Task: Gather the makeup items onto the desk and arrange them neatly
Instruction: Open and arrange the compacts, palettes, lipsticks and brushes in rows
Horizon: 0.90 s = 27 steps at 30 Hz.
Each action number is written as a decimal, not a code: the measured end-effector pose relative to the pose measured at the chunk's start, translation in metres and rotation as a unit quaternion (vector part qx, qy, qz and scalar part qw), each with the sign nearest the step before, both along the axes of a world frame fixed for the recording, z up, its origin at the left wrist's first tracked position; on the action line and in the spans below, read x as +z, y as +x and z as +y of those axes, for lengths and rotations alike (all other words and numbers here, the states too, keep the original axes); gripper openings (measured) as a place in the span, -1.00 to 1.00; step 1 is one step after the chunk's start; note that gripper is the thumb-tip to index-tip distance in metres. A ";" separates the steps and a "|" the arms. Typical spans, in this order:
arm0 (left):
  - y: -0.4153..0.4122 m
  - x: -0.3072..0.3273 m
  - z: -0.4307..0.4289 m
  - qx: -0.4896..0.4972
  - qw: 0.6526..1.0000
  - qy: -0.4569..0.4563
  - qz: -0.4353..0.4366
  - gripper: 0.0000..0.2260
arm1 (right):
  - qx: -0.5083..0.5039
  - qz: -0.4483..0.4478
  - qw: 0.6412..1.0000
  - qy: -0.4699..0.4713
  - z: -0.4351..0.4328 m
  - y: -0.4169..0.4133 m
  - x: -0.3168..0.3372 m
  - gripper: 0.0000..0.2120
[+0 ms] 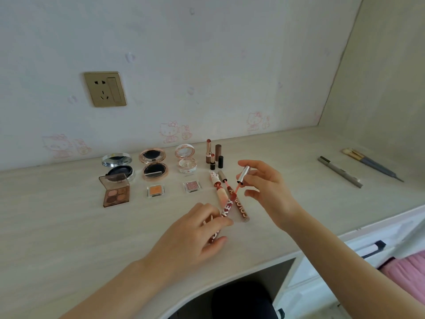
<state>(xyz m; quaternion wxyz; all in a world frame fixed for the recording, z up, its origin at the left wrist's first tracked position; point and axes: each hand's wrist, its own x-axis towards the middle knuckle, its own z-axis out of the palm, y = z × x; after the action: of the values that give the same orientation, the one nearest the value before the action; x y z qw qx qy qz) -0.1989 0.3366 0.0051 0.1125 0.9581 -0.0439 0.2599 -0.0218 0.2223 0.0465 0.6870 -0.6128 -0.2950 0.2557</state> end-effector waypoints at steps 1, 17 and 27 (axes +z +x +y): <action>0.007 0.001 -0.004 -0.001 1.000 0.007 0.000 -0.73 | -0.006 -0.003 1.000 -0.005 -0.002 0.006 0.000 -0.67; 0.090 -0.006 -0.027 0.012 0.993 0.113 0.035 -0.49 | -0.064 -0.090 0.988 -0.107 -0.008 0.085 0.003 -0.69; 0.099 -0.014 -0.020 0.070 0.989 0.111 -0.062 -0.55 | -0.006 -0.113 0.979 -0.172 0.027 0.092 -0.006 -0.77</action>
<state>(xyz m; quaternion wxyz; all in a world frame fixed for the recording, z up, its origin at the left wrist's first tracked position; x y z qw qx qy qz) -0.0995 0.3166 -0.0086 -0.0157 0.9474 -0.0123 0.3193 0.0705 0.2494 0.0401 0.5349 -0.7487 -0.3185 0.2279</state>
